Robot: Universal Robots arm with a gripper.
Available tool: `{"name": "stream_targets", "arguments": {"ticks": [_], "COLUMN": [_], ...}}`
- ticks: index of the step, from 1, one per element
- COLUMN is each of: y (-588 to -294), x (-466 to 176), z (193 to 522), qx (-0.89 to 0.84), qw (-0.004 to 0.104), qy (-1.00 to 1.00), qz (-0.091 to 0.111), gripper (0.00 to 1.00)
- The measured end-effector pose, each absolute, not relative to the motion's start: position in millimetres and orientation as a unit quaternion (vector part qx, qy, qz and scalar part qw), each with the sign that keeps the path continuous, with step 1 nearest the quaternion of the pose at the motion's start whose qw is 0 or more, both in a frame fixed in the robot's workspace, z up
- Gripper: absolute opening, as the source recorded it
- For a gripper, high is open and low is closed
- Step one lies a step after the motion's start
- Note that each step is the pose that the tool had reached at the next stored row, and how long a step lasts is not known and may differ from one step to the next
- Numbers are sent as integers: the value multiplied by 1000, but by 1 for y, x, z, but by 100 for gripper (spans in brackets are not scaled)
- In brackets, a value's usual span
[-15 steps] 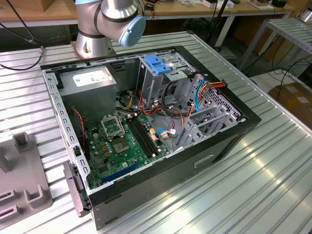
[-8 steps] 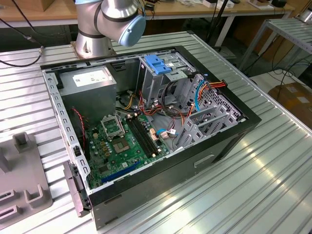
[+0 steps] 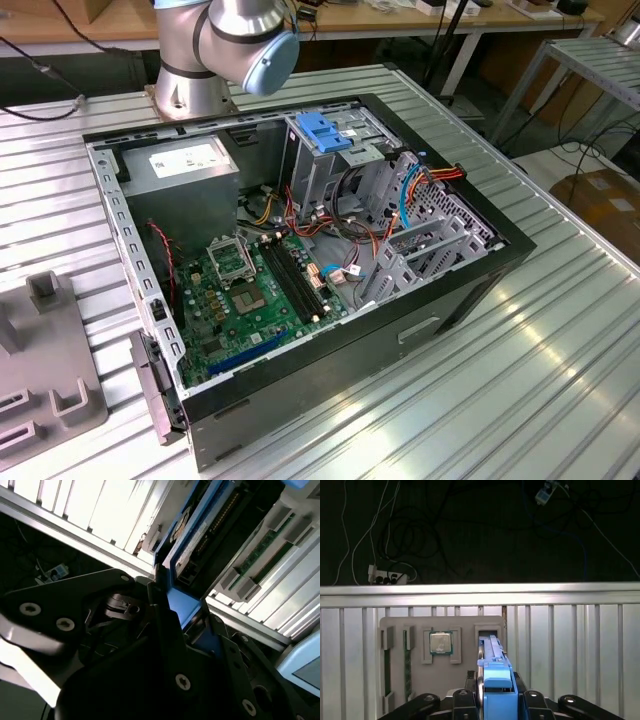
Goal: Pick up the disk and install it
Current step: 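Pick up the disk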
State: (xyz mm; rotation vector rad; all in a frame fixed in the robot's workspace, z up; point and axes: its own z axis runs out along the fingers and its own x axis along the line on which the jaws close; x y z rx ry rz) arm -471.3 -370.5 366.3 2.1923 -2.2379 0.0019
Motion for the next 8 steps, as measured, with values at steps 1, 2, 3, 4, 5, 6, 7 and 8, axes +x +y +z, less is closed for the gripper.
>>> {"name": "stream_targets", "arguments": {"ticks": [1, 2, 3, 4, 5, 6, 7, 8], "y": [-371, -371, -371, -371, -371, -371, -371, -371], "x": [-471, -471, -471, -471, -471, -471, -471, -471], "z": [371, 385, 392, 396, 402, 411, 417, 425], "qx": [700, 700, 700, 700, 700, 700, 700, 700], "qw": [4, 4, 4, 4, 4, 4, 4, 3], "qy": [-714, -714, -714, -714, -714, -714, -714, -714], "qz": [1, 1, 1, 1, 1, 1, 1, 1], "gripper": [37, 37, 37, 37, 37, 37, 37, 37]}}
